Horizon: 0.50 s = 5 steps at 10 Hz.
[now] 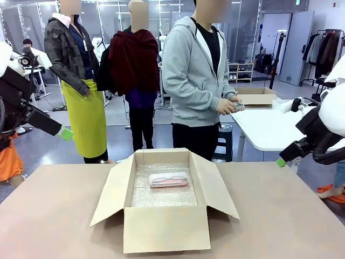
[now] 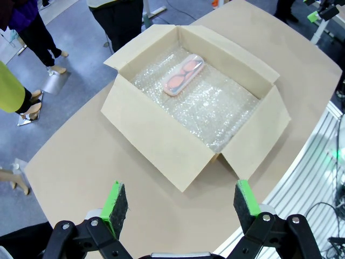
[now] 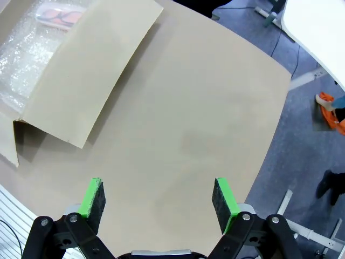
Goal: Pack the glasses set securely to prepare it for shipping.
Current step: Put the Glasses case from the right side of the table into the Package Box.
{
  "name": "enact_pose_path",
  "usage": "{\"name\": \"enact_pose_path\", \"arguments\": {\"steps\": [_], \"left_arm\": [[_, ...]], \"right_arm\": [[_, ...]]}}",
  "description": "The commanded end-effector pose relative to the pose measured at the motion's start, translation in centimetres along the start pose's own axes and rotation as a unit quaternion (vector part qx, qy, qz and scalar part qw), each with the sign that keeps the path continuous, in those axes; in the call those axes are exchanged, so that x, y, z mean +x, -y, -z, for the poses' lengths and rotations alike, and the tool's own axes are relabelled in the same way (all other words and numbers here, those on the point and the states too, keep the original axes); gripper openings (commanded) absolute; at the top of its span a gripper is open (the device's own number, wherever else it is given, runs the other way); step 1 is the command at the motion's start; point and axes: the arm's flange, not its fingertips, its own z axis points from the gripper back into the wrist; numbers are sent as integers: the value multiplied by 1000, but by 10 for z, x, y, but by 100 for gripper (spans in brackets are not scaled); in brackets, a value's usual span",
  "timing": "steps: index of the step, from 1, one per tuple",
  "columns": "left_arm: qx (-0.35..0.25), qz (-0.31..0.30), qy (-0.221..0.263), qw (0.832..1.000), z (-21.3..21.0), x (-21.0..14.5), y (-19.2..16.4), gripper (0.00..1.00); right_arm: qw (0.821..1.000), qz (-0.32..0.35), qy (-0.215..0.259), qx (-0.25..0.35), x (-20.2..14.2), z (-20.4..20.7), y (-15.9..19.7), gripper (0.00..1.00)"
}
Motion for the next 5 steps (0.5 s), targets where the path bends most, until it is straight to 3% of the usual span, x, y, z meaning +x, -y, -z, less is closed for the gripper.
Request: {"name": "enact_pose_path", "arguments": {"steps": [1, 5], "left_arm": [[-2, 2, 2, 1000, -1, 0, -1, 100], [-2, 2, 2, 1000, -1, 0, -1, 100]], "right_arm": [[1000, -1, -2, 1, -1, 0, 0, 100], [1000, -1, -2, 1, -1, 0, 0, 100]]}}
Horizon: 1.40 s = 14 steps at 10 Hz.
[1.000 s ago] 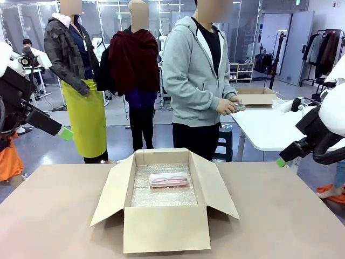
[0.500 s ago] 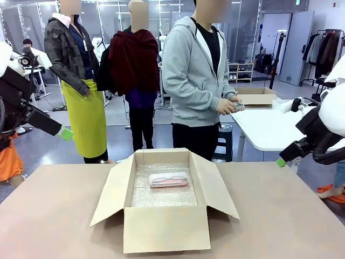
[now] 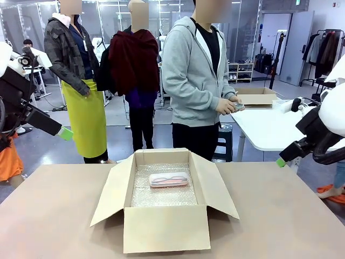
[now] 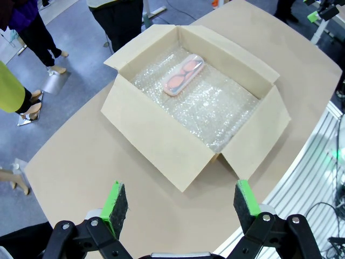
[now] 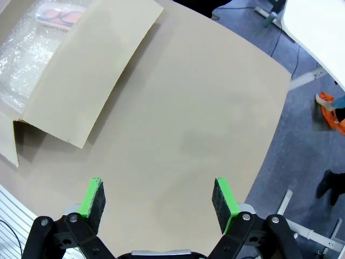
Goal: Pack the glasses set securely to prepare it for shipping.
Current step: Put the Glasses case from the right side of the table into the Package Box.
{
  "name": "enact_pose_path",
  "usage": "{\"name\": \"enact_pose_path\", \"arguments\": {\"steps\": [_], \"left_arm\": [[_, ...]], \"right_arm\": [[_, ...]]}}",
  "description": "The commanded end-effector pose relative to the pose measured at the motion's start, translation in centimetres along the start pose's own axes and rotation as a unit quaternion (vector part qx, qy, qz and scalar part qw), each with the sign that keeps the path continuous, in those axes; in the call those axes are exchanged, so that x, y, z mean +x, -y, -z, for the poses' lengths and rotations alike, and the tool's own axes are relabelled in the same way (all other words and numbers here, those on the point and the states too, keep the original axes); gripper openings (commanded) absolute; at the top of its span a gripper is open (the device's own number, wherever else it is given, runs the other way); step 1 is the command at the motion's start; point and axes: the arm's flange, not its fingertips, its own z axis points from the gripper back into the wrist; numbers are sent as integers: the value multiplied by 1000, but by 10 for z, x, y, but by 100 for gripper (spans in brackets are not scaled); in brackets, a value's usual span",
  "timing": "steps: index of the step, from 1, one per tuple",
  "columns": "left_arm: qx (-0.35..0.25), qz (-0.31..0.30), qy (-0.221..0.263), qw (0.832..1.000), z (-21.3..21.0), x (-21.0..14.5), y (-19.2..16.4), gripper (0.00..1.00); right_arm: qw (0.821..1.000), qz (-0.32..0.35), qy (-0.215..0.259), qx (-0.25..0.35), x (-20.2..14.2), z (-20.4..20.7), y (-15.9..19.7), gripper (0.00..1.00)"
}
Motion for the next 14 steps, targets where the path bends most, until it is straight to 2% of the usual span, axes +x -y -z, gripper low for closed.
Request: {"name": "enact_pose_path", "arguments": {"steps": [1, 14], "left_arm": [[-2, 2, 2, 1000, -1, 0, -1, 100], [-2, 2, 2, 1000, -1, 0, -1, 100]], "right_arm": [[1000, -1, -2, 1, -1, 0, 0, 100], [1000, -1, -2, 1, -1, 0, 0, 100]]}}
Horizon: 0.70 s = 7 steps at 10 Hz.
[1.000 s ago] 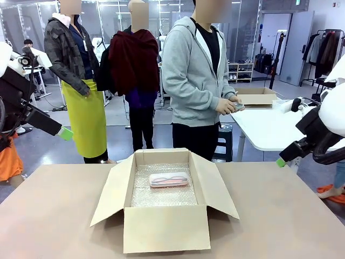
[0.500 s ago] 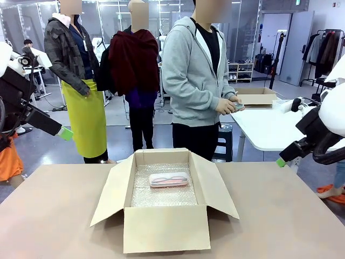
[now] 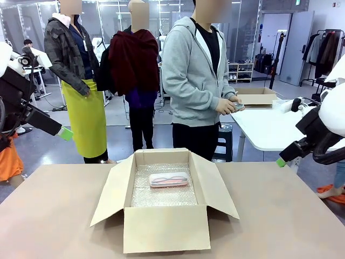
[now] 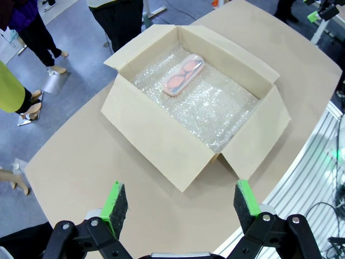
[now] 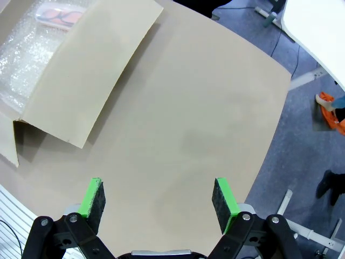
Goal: Pack the glasses set securely to prepare it for shipping.
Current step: Put the Glasses case from the right side of the table into the Package Box.
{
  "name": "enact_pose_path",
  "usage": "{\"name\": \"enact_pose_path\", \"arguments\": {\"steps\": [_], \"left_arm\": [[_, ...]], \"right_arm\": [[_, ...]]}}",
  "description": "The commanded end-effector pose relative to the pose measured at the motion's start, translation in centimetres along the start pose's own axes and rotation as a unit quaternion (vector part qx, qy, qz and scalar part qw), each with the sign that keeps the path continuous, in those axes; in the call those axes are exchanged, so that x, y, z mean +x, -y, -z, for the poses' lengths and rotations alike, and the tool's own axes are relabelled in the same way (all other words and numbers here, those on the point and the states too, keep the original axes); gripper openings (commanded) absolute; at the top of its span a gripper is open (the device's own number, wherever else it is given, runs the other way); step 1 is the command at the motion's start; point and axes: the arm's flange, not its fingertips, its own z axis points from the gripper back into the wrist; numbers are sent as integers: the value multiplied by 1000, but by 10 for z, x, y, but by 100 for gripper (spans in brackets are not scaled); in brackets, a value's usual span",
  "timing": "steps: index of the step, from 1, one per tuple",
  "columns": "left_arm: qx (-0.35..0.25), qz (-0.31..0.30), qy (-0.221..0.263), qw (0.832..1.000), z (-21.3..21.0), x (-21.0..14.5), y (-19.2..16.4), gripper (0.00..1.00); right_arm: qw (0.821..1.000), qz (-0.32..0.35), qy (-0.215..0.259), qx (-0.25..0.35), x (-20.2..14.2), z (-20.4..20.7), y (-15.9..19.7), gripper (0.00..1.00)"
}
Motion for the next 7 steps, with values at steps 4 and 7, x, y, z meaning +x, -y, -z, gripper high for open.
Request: {"name": "enact_pose_path", "arguments": {"steps": [4, 7], "left_arm": [[-2, 2, 2, 1000, -1, 0, -1, 100], [-2, 2, 2, 1000, -1, 0, -1, 100]], "right_arm": [[1000, -1, -2, 1, -1, 0, 0, 100], [1000, -1, -2, 1, -1, 0, 0, 100]]}}
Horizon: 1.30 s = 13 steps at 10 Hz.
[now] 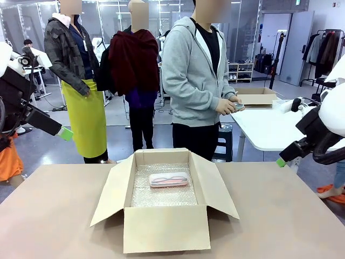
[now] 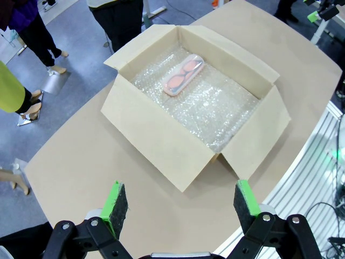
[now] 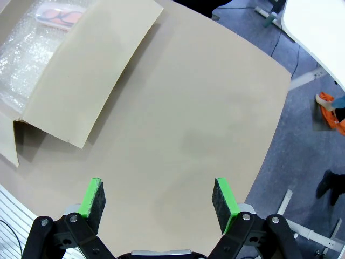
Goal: Pack the glasses set securely to prepare it for shipping.
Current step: Put the Glasses case from the right side of the table into the Package Box.
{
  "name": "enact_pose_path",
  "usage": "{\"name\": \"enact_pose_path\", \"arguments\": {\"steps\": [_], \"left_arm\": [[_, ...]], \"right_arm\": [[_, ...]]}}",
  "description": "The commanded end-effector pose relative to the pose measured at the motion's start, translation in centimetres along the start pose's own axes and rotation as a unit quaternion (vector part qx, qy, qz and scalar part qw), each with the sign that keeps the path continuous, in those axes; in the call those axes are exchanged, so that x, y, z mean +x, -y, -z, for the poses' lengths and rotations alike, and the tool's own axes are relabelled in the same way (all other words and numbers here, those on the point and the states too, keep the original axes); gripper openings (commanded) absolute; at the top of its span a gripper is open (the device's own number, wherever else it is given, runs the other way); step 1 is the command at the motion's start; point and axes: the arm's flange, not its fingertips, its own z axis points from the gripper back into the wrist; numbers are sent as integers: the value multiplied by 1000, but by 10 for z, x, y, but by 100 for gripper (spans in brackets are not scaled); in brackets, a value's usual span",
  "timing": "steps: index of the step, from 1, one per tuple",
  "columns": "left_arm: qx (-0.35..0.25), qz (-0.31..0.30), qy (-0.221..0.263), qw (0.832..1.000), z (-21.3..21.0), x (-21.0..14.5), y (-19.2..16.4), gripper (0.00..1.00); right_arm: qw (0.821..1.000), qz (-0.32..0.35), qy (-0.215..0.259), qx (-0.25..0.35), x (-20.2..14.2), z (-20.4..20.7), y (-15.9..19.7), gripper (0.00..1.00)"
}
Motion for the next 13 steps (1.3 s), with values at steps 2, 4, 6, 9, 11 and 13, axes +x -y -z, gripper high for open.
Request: {"name": "enact_pose_path", "arguments": {"steps": [2, 4, 6, 9, 11, 13], "left_arm": [[-2, 2, 2, 1000, -1, 0, -1, 100], [-2, 2, 2, 1000, -1, 0, -1, 100], [-2, 2, 2, 1000, -1, 0, -1, 100], [-2, 2, 2, 1000, -1, 0, -1, 100], [-2, 2, 2, 1000, -1, 0, -1, 100], [-2, 2, 2, 1000, -1, 0, -1, 100]], "right_arm": [[1000, -1, -2, 1, -1, 0, 0, 100], [1000, -1, -2, 1, -1, 0, 0, 100], [1000, -1, -2, 1, -1, 0, 0, 100], [1000, -1, -2, 1, -1, 0, 0, 100], [1000, -1, -2, 1, -1, 0, 0, 100], [1000, -1, -2, 1, -1, 0, 0, 100]]}}
